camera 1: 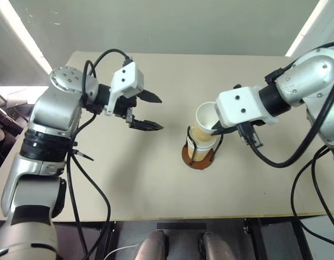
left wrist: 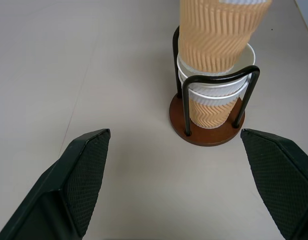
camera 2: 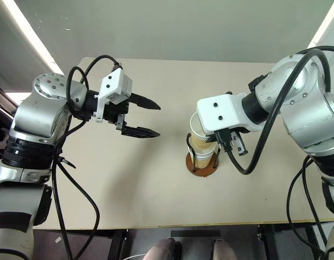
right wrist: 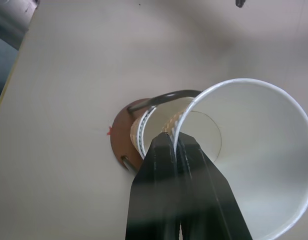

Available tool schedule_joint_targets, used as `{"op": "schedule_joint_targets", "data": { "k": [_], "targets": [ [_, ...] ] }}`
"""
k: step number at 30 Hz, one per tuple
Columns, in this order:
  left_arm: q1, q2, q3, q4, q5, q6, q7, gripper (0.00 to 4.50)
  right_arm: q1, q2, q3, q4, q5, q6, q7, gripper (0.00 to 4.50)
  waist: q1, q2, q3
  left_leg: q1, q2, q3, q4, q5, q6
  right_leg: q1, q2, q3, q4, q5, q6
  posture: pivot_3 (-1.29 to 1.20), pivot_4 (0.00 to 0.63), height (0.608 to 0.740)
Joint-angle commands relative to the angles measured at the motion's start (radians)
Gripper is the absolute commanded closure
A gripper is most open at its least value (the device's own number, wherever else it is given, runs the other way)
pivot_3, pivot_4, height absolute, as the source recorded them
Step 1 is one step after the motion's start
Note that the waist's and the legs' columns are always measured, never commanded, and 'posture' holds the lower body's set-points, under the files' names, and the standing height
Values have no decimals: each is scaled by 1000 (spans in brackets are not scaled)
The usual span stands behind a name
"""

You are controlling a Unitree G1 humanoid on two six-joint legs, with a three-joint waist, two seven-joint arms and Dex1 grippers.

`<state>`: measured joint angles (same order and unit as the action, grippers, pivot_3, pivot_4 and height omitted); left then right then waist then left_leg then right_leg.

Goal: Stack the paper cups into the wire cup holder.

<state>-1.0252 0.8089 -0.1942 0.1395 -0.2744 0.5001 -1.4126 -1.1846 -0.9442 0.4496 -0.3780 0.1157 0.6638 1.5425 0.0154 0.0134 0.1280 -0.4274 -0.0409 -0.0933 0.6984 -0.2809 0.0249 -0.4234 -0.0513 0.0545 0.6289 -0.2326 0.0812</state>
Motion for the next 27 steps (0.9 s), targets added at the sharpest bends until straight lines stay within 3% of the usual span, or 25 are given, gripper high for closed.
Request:
{"op": "schedule_joint_targets", "data": {
  "k": [1, 6, 9, 20, 24, 27],
  "targets": [
    [-14, 5, 14, -15, 5, -11, 0, 0, -1, 2, -1, -15, -8, -12, 7, 4494, 0, 0, 0, 0, 0, 0, 0, 0, 0, 0, 0, 0, 0, 0, 0, 0, 150, 740],
    [-15, 2, 13, -15, 7, -8, 3, 0, 5, 13, 10, -5, -20, -31, 7, 4494, 0, 0, 0, 0, 0, 0, 0, 0, 0, 0, 0, 0, 0, 0, 0, 0, 150, 740],
    [-15, 1, 12, -12, 9, -10, 4, 0, 7, 22, 19, 9, -38, -46, 1, 3897, 0, 0, 0, 0, 0, 0, 0, 0, 0, 0, 0, 0, 0, 0, 0, 0, 150, 740],
    [-7, -2, 16, 1, 27, -25, 15, 0, 34, 43, -71, 41, -38, 36, -109, 25, 1, 0, 0, 0, 0, 0, 0, 0, 0, 0, 0, 0, 0, 0, 0, 0, 150, 740],
    [2, -6, 35, -7, 13, 0, 37, 0, 110, 15, -190, 17, 14, 149, -176, 25, 3, 0, 0, 0, 0, 0, 0, 0, 0, 0, 0, 0, -1, 0, 0, 0, 150, 740],
    [29, 2, 50, -25, 7, 25, 65, 0, 182, 25, -358, 16, 98, 300, -253, 25, 3, 0, 0, 0, 0, 0, 0, 0, 0, 1, 0, 0, 0, 0, 0, 0, 150, 740]
  ]
}}
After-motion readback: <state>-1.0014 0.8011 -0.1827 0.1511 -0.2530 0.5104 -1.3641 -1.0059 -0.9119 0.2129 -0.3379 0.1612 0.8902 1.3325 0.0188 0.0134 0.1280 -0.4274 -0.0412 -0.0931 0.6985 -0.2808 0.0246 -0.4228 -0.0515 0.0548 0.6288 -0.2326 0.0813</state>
